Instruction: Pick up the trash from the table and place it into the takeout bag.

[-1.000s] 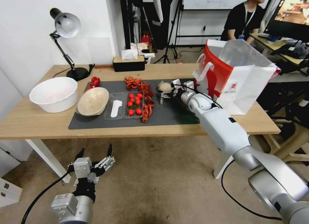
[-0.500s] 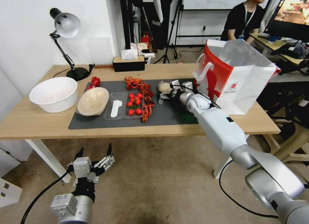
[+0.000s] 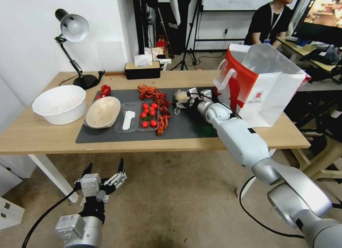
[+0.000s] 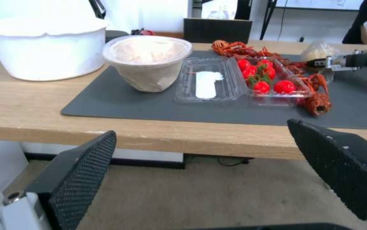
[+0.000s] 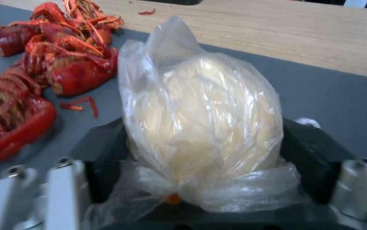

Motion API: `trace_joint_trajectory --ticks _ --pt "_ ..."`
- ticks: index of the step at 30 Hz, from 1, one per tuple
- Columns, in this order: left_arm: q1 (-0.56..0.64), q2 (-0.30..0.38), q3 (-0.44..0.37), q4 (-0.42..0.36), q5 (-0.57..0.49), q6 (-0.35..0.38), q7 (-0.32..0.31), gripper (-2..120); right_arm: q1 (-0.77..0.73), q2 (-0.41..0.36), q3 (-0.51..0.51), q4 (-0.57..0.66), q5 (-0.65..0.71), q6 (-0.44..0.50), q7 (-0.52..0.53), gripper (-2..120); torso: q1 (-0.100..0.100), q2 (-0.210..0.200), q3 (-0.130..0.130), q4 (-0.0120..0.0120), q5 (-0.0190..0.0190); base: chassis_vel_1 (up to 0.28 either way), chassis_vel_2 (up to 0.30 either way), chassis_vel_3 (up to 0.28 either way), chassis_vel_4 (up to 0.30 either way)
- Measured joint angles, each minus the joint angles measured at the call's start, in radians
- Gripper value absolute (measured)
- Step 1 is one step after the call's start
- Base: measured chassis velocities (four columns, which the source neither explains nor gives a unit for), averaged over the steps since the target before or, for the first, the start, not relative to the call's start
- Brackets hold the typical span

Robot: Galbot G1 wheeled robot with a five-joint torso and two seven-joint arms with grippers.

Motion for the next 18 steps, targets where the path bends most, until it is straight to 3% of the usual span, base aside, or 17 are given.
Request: trace_joint_trajectory --ticks 16,18 --pt "0.002 0.004 0.003 -0.001 -0.001 0.000 0.001 100 -0.049 -0.039 0.017 0.087 0.013 -0.018 0.048 18 0.000 0.000 0.000 0.0000 0.0000 0.000 0.000 0.000 0.000" --pt "0.002 0.004 0.003 -0.002 -0.001 0.000 0.001 100 -0.053 -0.044 0.017 0.104 0.012 -0.012 0.056 15 0.000 0.000 0.000 0.0000 0.0000 0.000 0.000 0.000 0.000"
